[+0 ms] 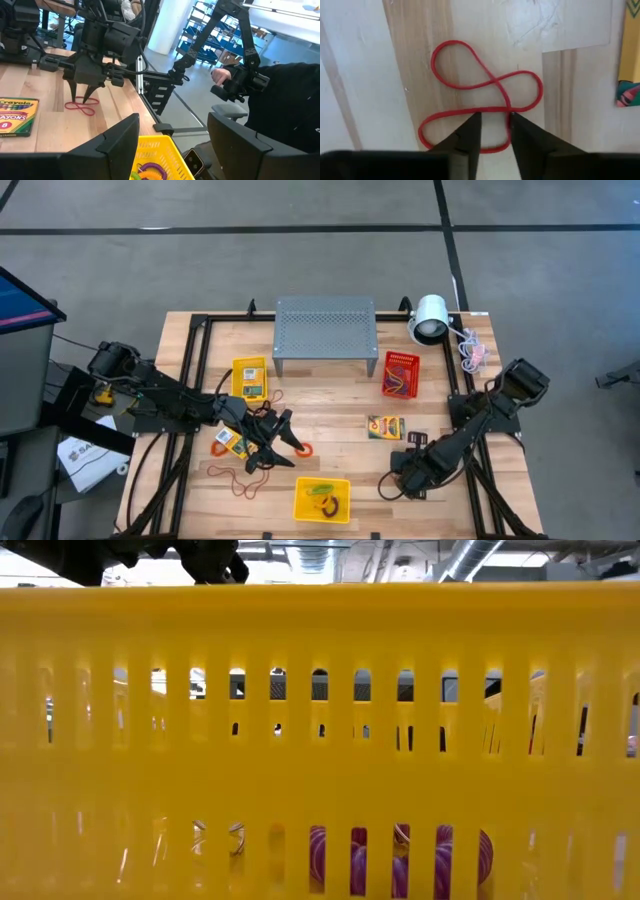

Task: Pick & Place Office Desk Supplies
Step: Put the red rubber band into the red bin

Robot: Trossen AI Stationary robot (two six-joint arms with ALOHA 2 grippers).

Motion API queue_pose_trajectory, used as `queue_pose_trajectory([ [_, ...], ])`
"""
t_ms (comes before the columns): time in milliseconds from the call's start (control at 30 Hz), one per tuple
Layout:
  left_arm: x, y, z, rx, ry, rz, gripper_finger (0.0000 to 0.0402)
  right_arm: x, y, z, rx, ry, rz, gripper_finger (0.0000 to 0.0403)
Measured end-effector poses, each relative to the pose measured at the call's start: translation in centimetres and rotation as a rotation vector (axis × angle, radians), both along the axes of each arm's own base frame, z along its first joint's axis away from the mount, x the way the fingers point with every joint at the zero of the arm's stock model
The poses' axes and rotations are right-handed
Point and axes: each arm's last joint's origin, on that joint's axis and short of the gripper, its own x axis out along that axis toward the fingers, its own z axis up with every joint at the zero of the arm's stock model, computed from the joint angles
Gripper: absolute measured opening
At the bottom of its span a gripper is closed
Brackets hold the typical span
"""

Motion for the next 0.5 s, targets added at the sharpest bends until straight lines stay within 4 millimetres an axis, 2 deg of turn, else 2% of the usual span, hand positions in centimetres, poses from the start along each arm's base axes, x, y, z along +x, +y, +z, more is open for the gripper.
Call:
queue_pose_trajectory([
  [233,-0.06,-0.17,0.00,0.000,0.000,-0.006,0.0231,0.30,-0.47,-0.02,0.002,0.016,0.000,0.0012],
  [500,-0.06,-0.18,0.00,-0.003,0.002,-0.007,0.0231,0.36,-0.55,0.27,-0.041,0.019,-0.003,0.0002],
])
